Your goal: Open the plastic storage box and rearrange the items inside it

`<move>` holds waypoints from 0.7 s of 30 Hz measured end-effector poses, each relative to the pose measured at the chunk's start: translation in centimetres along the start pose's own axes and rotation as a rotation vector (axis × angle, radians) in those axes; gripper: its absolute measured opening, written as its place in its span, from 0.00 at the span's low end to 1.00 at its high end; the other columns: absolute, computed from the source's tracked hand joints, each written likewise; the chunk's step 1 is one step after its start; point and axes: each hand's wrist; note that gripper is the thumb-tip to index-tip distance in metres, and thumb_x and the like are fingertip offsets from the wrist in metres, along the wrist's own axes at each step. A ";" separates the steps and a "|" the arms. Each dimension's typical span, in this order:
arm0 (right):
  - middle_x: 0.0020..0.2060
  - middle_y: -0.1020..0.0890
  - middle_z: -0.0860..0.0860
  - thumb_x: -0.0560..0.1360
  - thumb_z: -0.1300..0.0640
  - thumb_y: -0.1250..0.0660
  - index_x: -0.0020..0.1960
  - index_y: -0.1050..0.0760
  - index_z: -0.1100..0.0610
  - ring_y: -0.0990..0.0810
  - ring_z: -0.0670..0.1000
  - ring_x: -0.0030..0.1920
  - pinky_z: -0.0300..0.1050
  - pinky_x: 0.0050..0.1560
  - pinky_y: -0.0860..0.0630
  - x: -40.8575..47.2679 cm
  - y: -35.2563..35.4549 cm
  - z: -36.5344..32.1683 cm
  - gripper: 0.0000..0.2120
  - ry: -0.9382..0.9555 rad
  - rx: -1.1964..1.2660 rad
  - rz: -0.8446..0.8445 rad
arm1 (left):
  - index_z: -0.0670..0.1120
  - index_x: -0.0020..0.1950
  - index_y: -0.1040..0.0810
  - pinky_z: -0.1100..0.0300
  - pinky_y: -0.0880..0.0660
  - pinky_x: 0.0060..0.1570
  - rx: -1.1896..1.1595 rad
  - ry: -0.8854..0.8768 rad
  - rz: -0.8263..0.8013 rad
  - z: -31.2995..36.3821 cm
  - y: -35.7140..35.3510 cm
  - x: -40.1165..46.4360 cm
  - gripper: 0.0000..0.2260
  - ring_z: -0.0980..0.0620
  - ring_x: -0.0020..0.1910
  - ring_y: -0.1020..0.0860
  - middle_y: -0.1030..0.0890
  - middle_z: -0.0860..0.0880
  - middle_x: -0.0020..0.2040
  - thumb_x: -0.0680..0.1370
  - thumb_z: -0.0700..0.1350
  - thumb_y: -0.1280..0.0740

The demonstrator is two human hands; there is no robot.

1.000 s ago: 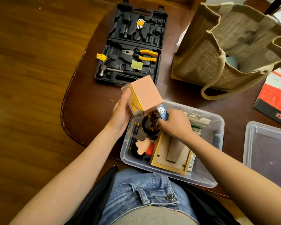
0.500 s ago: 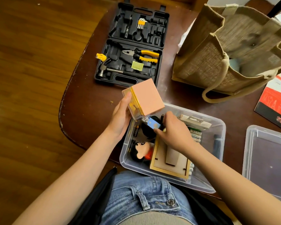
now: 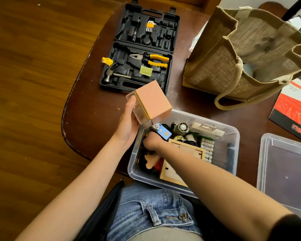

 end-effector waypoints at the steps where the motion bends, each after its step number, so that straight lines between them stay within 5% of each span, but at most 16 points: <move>1: 0.36 0.29 0.55 0.80 0.62 0.45 0.33 0.35 0.57 0.31 0.53 0.38 0.48 0.45 0.29 0.5 -0.2 -0.2 0.16 -0.034 0.043 0.023 | 0.48 0.67 0.28 0.59 0.24 0.51 0.001 0.002 0.006 0.0 0.0 0.0 0.25 0.52 0.57 0.23 0.21 0.47 0.59 0.77 0.60 0.45; 3: 0.41 0.27 0.56 0.80 0.60 0.45 0.48 0.25 0.64 0.29 0.54 0.45 0.45 0.45 0.32 1.7 -0.7 -0.1 0.11 -0.095 0.180 0.079 | 0.47 0.69 0.29 0.59 0.24 0.52 0.009 0.010 0.014 0.0 -0.1 0.0 0.25 0.51 0.60 0.23 0.22 0.46 0.61 0.77 0.60 0.44; 6: 0.53 0.22 0.59 0.79 0.57 0.40 0.63 0.30 0.66 0.23 0.57 0.54 0.44 0.45 0.30 2.4 -0.6 0.2 0.16 -0.192 0.302 0.122 | 0.48 0.67 0.28 0.61 0.23 0.50 0.019 0.022 0.008 0.1 -0.3 -0.1 0.25 0.52 0.59 0.22 0.21 0.46 0.61 0.76 0.60 0.42; 11: 0.42 0.25 0.60 0.79 0.57 0.40 0.38 0.33 0.63 0.25 0.56 0.45 0.52 0.50 0.24 2.7 -0.7 0.5 0.14 -0.200 0.347 0.082 | 0.49 0.65 0.27 0.63 0.23 0.49 0.045 0.031 0.010 0.2 -0.4 -0.1 0.25 0.56 0.55 0.20 0.19 0.50 0.57 0.74 0.60 0.41; 14: 0.33 0.29 0.56 0.80 0.62 0.44 0.32 0.38 0.59 0.28 0.56 0.43 0.47 0.43 0.30 1.7 -0.6 0.6 0.17 -0.129 0.147 0.083 | 0.50 0.65 0.27 0.63 0.23 0.51 0.081 0.025 0.005 0.1 -0.4 -0.1 0.23 0.55 0.57 0.21 0.19 0.50 0.58 0.75 0.60 0.41; 18: 0.40 0.23 0.61 0.79 0.64 0.45 0.35 0.32 0.62 0.23 0.61 0.46 0.46 0.40 0.31 -1.2 0.3 0.4 0.14 0.061 -0.051 0.117 | 0.52 0.64 0.25 0.58 0.25 0.57 0.105 0.024 0.001 0.3 -0.2 0.0 0.20 0.53 0.59 0.22 0.20 0.49 0.60 0.78 0.59 0.43; 21: 0.45 0.22 0.62 0.80 0.60 0.44 0.49 0.26 0.68 0.23 0.61 0.49 0.49 0.43 0.29 -3.9 1.5 0.9 0.12 0.195 -0.059 0.136 | 0.51 0.63 0.25 0.53 0.28 0.62 0.096 0.032 0.009 0.6 -0.3 0.1 0.20 0.50 0.61 0.24 0.21 0.46 0.61 0.78 0.60 0.43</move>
Point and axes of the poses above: each hand's wrist, its own x-axis towards the middle knuckle, its own y-axis out of the back of the hand, z = x × y
